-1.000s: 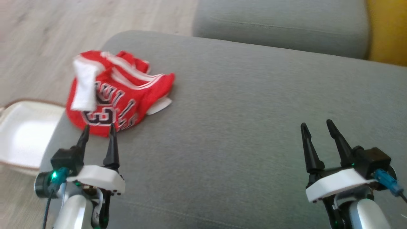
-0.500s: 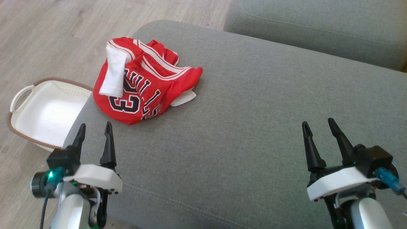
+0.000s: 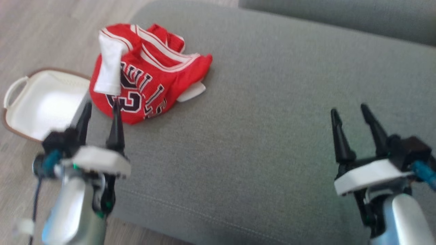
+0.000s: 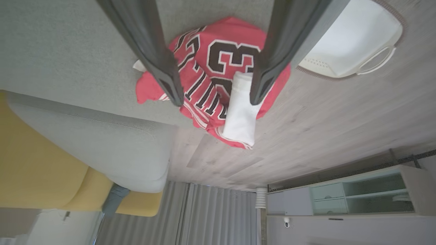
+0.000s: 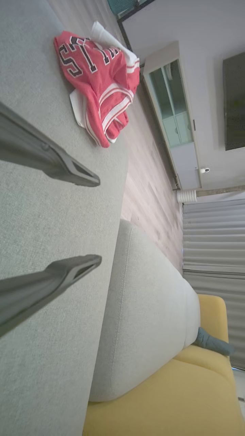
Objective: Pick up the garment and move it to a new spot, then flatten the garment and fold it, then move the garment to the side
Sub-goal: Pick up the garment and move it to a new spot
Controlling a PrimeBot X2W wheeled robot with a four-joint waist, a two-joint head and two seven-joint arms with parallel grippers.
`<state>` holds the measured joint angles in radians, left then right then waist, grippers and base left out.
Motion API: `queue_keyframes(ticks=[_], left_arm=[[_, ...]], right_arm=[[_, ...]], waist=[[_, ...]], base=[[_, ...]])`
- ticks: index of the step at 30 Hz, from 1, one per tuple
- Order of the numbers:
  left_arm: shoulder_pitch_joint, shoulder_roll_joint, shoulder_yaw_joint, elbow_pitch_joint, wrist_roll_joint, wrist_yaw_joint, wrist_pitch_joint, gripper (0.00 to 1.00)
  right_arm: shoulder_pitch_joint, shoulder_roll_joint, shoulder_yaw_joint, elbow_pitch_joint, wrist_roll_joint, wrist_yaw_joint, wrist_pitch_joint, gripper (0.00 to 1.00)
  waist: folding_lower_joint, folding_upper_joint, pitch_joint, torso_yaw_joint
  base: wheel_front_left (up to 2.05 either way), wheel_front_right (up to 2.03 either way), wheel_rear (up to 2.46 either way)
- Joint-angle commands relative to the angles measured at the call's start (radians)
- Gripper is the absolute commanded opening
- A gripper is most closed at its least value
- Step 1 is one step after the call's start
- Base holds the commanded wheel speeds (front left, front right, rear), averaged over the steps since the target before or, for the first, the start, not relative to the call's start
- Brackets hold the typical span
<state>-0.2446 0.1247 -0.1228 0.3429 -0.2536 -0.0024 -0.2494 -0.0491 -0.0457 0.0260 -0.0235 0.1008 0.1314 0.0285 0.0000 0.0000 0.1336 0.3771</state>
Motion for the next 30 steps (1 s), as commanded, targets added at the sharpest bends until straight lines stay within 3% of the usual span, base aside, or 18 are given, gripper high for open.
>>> queue_keyframes(ticks=[1,11,18,26,27,29,30], left_arm=[[-0.091,0.021,0.030,-0.011,-0.014,-0.017,-0.004,1.00],[-0.396,0.059,0.011,0.270,-0.117,-0.115,0.057,1.00],[-0.585,0.073,-0.054,0.513,-0.192,-0.127,0.169,1.00],[-0.686,0.100,-0.132,0.697,-0.259,-0.128,0.350,1.00],[-0.693,0.101,-0.140,0.717,-0.259,-0.128,0.371,0.90],[-0.702,0.098,-0.153,0.742,-0.265,-0.128,0.396,0.00],[-0.705,0.098,-0.159,0.749,-0.266,-0.128,0.398,0.00]], right_arm=[[-0.056,-0.005,0.017,-0.049,-0.016,-0.001,0.012,1.00],[-0.138,-0.016,0.002,-0.126,-0.081,-0.001,0.079,1.00],[-0.157,-0.028,0.011,-0.142,-0.086,-0.001,0.097,1.00],[-0.155,-0.029,0.007,-0.147,-0.079,-0.001,0.104,1.00],[-0.154,-0.028,0.006,-0.147,-0.078,-0.001,0.104,1.00],[-0.151,-0.027,0.003,-0.147,-0.075,-0.001,0.104,1.00],[-0.149,-0.026,0.002,-0.146,-0.074,-0.001,0.104,1.00]], waist=[[0.0000,0.0000,0.067,-0.012],[0.0000,0.0000,0.248,-0.027],[0.0000,0.0000,0.290,-0.028],[0.0000,0.0000,0.291,-0.030],[0.0000,0.0000,0.289,-0.030],[0.0000,0.0000,0.284,-0.030],[0.0000,0.0000,0.281,-0.029]], base=[[0.00,0.00,0.00],[0.00,0.00,0.00],[0.00,0.00,0.00],[0.00,0.00,0.00],[0.00,0.00,0.00],[0.00,0.00,0.00],[0.00,0.00,0.00]])
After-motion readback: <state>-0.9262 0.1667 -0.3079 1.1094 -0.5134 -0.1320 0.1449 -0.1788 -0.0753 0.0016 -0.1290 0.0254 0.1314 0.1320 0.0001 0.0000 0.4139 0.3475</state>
